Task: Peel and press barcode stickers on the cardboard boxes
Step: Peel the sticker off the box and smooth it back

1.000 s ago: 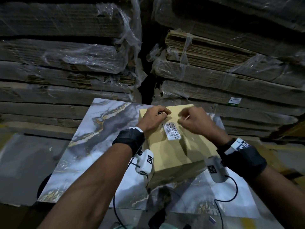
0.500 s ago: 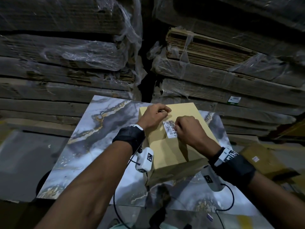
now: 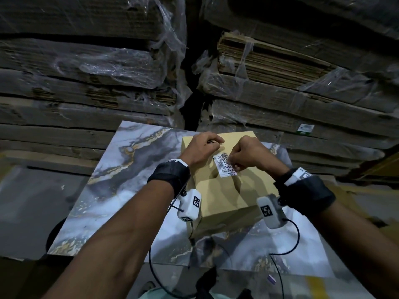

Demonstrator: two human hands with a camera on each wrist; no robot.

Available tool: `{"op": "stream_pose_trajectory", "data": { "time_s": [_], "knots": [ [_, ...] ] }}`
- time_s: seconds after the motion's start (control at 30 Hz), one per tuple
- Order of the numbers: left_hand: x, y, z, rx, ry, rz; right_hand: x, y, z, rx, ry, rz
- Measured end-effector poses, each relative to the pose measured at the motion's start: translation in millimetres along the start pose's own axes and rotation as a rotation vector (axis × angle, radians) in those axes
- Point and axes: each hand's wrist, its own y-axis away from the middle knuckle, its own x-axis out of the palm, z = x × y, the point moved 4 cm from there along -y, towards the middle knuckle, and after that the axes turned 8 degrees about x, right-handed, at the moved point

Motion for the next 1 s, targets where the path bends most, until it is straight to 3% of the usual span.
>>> {"op": "stream_pose_trajectory", "data": {
  "time_s": [0.17, 0.33, 0.5, 0.6, 0.67, 0.8, 1.0],
  "knots": [
    [0, 0, 1, -0.005, 0.002, 0.003, -1, 1, -2, 0.027, -0.051, 0.03],
    [0, 1, 0, -0.01, -0.024, 0.013, 10, 12, 1, -0.122, 0.193, -0.246],
    [0, 0, 0, -0.015, -0.013, 0.015, -4, 15, -11, -0.179, 0.092, -0.448],
    [1, -2, 1, -0.014, -0.021, 0.017, -4, 16, -20, -0.109, 0.065, -0.354],
    [0, -2, 0, -0.007, -0.025, 0.017, 8, 26, -23, -0.143, 0.053, -0.311],
    [-1, -1, -4, 0.001, -0.026, 0.02, 32, 39, -29, -0.265, 0.057, -0.387],
    [-1, 0, -6, 0.015, -0.027, 0.033, 33, 37, -24, -0.209, 0.091, -0.446]
  ]
}}
